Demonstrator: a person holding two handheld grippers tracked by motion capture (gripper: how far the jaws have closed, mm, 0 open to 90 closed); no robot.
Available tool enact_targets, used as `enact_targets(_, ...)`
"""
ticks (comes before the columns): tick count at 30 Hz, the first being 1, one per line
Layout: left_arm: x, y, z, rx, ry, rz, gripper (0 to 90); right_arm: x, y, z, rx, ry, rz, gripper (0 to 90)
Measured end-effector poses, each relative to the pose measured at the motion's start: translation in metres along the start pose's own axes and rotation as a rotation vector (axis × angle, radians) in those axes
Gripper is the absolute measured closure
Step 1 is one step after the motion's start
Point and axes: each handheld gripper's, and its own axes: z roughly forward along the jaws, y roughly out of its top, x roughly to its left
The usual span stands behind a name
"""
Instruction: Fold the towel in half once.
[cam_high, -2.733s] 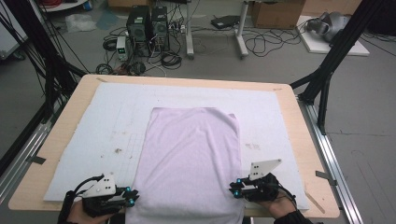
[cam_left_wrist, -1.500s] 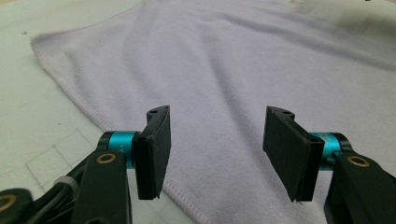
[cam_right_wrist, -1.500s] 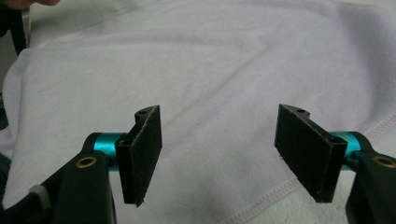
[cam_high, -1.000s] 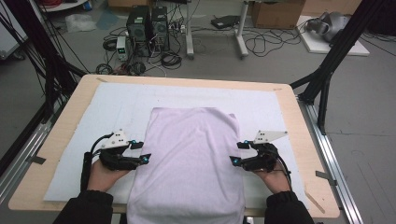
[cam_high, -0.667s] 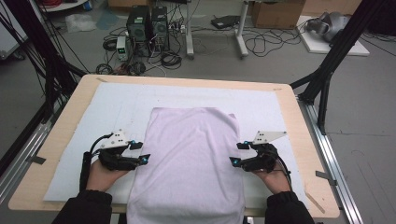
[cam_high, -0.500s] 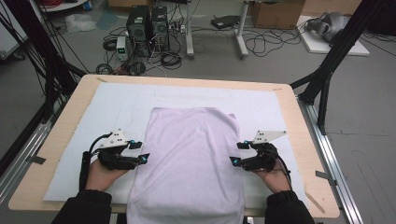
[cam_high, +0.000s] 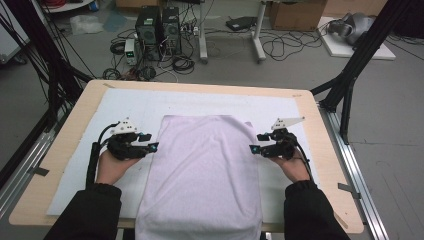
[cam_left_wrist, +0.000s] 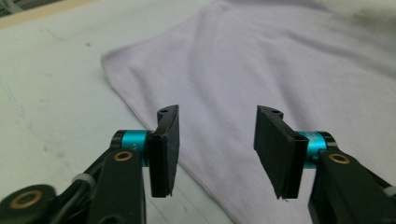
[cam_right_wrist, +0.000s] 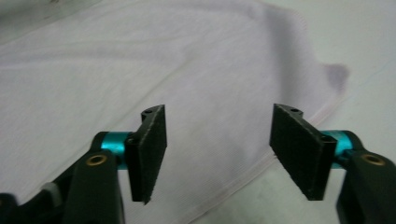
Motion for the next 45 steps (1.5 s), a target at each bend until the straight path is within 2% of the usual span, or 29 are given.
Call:
enact_targets(4,0.017,0.012,0.014,0.002,0.028,-0.013,57.7,-0.021,0.016,0.005,0.025,-0.052,0.009,52.2)
enact_targets(6,0.027,0.015,0.024,0.022,0.042,-0.026,61.8,-0.031,0.022,0.009,0.02,-0.074,0.024,58.3)
enact_targets(10,0.038,0.013,0.043,0.024,0.058,-0.074,65.5,-0.046,0.025,0.022,0.023,-0.098,0.074,59.3)
enact_targets(14,0.041,0.008,0.059,0.062,0.074,-0.102,67.0,-0.055,0.018,0.034,0.039,-0.128,0.123,59.7)
enact_targets(16,0.041,0.004,0.067,0.102,0.088,-0.124,66.8,-0.057,0.014,0.04,0.051,-0.121,0.153,59.1)
enact_targets(17,0.042,0.002,0.071,0.124,0.092,-0.13,66.8,-0.058,0.013,0.044,0.065,-0.136,0.149,59.2)
enact_targets(19,0.041,0.0,0.074,0.142,0.111,-0.119,67.9,-0.059,0.011,0.048,0.077,-0.148,0.163,60.1)
enact_targets(21,0.038,0.002,0.075,0.147,0.136,-0.1,72.8,-0.06,0.009,0.053,0.114,-0.171,0.161,63.7)
enact_targets(22,0.038,0.002,0.075,0.146,0.139,-0.092,74.5,-0.059,0.009,0.053,0.109,-0.177,0.165,66.9)
enact_targets(23,0.038,0.002,0.076,0.141,0.14,-0.1,75.7,-0.06,0.009,0.053,0.11,-0.182,0.174,70.1)
enact_targets(24,0.039,0.002,0.076,0.139,0.138,-0.104,77.5,-0.06,0.009,0.052,0.112,-0.185,0.174,77.0)
enact_targets(25,0.039,0.001,0.076,0.135,0.127,-0.106,81.7,-0.06,0.009,0.051,0.117,-0.173,0.179,83.3)
enact_targets(26,0.037,0.001,0.077,0.134,0.128,-0.101,86.7,-0.06,0.009,0.052,0.117,-0.154,0.181,84.2)
enact_targets(28,0.037,0.002,0.077,0.134,0.129,-0.108,87.4,-0.058,0.01,0.052,0.12,-0.15,0.18,84.8)
enact_targets(30,0.039,0.001,0.076,0.129,0.12,-0.131,87.9,-0.06,0.009,0.05,0.104,-0.135,0.193,84.9)
enact_targets(32,0.039,0.002,0.075,0.127,0.12,-0.132,88.2,-0.06,0.009,0.048,0.083,-0.116,0.216,85.1)
enact_targets(36,0.04,0.004,0.071,0.094,0.102,-0.152,88.4,-0.056,0.013,0.043,0.048,-0.087,0.207,85.1)
enact_targets(38,0.04,0.006,0.066,0.079,0.094,-0.162,88.4,-0.052,0.016,0.039,0.033,-0.072,0.197,85.1)
enact_targets(42,0.038,0.012,0.052,0.032,0.061,-0.149,88.4,-0.041,0.023,0.032,0.025,-0.05,0.155,85.6)
enact_targets(45,0.035,0.016,0.039,0.009,0.031,-0.138,88.4,-0.029,0.029,0.021,0.008,0.002,0.105,86.0)
